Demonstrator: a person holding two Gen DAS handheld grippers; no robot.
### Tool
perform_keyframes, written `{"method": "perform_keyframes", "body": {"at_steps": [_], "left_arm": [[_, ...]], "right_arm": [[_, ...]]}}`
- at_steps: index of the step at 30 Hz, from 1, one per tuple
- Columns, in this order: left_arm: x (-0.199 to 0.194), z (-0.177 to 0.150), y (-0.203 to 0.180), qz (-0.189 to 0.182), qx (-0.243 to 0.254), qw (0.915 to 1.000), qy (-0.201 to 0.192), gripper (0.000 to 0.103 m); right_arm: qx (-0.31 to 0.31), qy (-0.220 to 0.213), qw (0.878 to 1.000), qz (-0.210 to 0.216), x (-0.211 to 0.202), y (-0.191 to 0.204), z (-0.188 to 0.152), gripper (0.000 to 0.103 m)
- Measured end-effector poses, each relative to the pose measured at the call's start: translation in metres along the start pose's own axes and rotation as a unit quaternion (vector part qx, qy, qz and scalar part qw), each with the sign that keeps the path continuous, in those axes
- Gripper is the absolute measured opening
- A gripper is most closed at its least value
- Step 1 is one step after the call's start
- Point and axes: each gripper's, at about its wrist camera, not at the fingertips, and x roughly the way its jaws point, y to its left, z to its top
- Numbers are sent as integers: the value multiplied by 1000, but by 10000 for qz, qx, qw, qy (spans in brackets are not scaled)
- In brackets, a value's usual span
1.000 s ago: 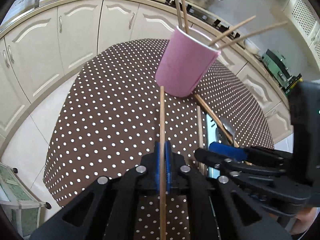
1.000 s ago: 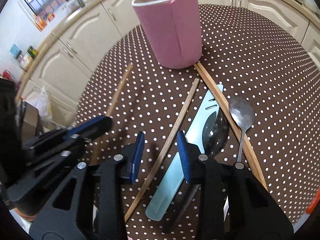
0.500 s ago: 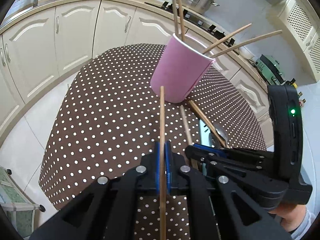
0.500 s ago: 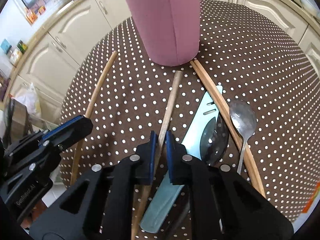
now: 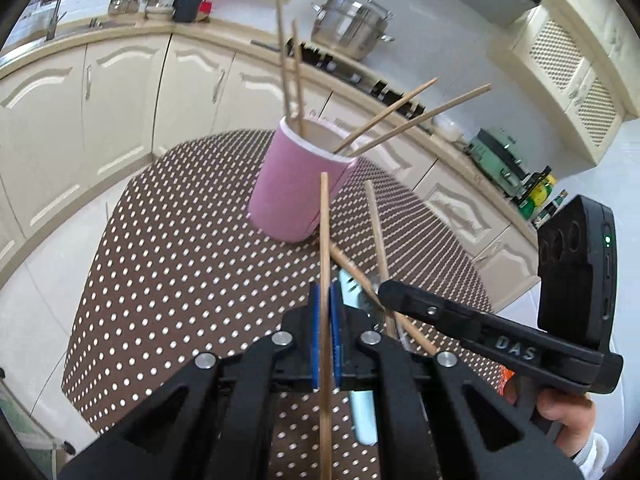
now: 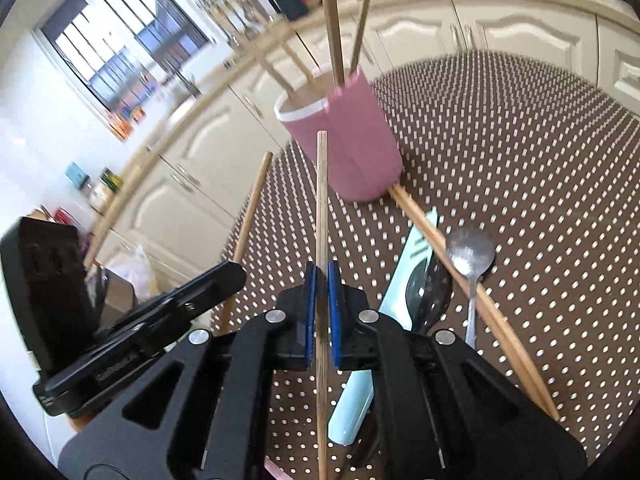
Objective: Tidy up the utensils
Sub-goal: 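Lift both held chopsticks upright and carry them above the pink cup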
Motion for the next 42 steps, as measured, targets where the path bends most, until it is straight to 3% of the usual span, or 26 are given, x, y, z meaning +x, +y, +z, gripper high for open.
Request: {"method": "perform_keyframes", "body": {"at_steps": [7, 14, 22, 29, 33, 42], "left_arm": [[-15, 19, -24, -302, 237, 9969, -686, 5], [-29, 49, -43, -401, 517, 9870, -1469, 5], [-32, 91, -52, -312, 749, 9645, -2513, 5], [-26, 121, -49, -351, 693, 9335, -3501, 5], [-13, 131, -45, -191, 654, 9211, -3832, 5], [20, 137, -31, 58, 518, 9071, -4177, 5]], "right_arm": [[-409, -944, 9946, 95, -42, 11, 18, 6], [-903, -1796, 9795, 100, -69, 32, 45, 6], [-1285, -2652, 9556, 7, -65, 55, 82, 7], [-1470, -3440, 9273, -70, -52, 62, 106, 7], [-1461, -3682, 9181, -147, -43, 57, 115, 7], [-1598, -3993, 9026, -185, -23, 46, 119, 6]]}}
